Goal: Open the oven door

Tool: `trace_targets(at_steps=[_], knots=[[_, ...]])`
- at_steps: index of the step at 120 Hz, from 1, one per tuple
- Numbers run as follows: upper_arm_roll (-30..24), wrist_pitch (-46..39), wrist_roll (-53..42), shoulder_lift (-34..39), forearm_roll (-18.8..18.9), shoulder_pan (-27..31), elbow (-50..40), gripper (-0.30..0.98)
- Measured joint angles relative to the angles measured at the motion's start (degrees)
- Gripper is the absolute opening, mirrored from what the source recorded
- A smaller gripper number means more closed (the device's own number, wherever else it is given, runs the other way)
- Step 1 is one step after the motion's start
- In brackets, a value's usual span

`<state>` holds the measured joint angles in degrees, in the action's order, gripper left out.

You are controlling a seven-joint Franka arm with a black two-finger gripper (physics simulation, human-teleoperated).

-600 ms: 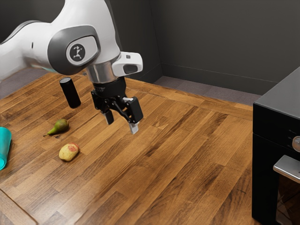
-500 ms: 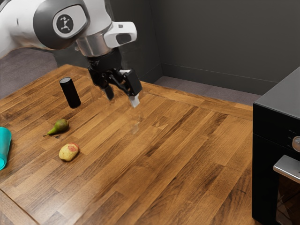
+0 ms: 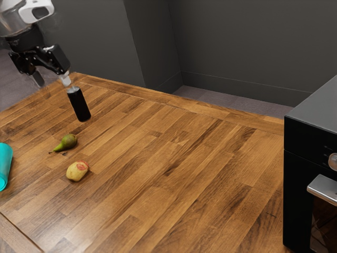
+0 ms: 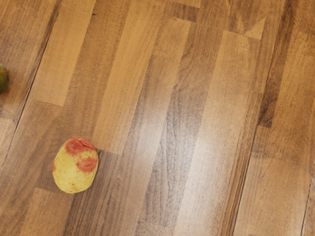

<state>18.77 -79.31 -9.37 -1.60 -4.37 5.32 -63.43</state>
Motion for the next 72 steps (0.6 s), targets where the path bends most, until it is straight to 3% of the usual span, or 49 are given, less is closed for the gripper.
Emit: trace_targets(at_steps=[2,4,9,12,17,22,27,32,60,65,72], knots=[[-3.2,-0.24,-0.86,1.74,1.03,1.96,2.02,0.67],[-9.76,-0.91,-2.09,3.41,3.85,7.22,3.47,0.66],[-29.43,-2.63,-5.71,4.33,14.29,22.34,4.48,0.67],[-41.2,-4.14,-7.85,2.94,20.53,27.46,4.39,0.67],[-53.17,-7.45,-11.2,-0.93,28.17,25.83,4.4,0.67],[-59.44,-11.73,-14.28,-5.34,32.16,17.52,4.5,0.67],[-62.59,-15.86,-17.17,-9.07,34.59,7.51,4.58,0.67],[-64.11,-19.45,-19.95,-12.29,36.24,2.84,4.63,0.66],[-61.18,-27.45,-33.55,-19.49,34.06,-4.65,4.41,0.67],[-62.17,-27.62,-35.26,-17.17,33.84,-5.53,2.64,0.67],[-63.51,-27.0,-36.76,-8.18,33.28,-6.33,-4.9,0.67]])
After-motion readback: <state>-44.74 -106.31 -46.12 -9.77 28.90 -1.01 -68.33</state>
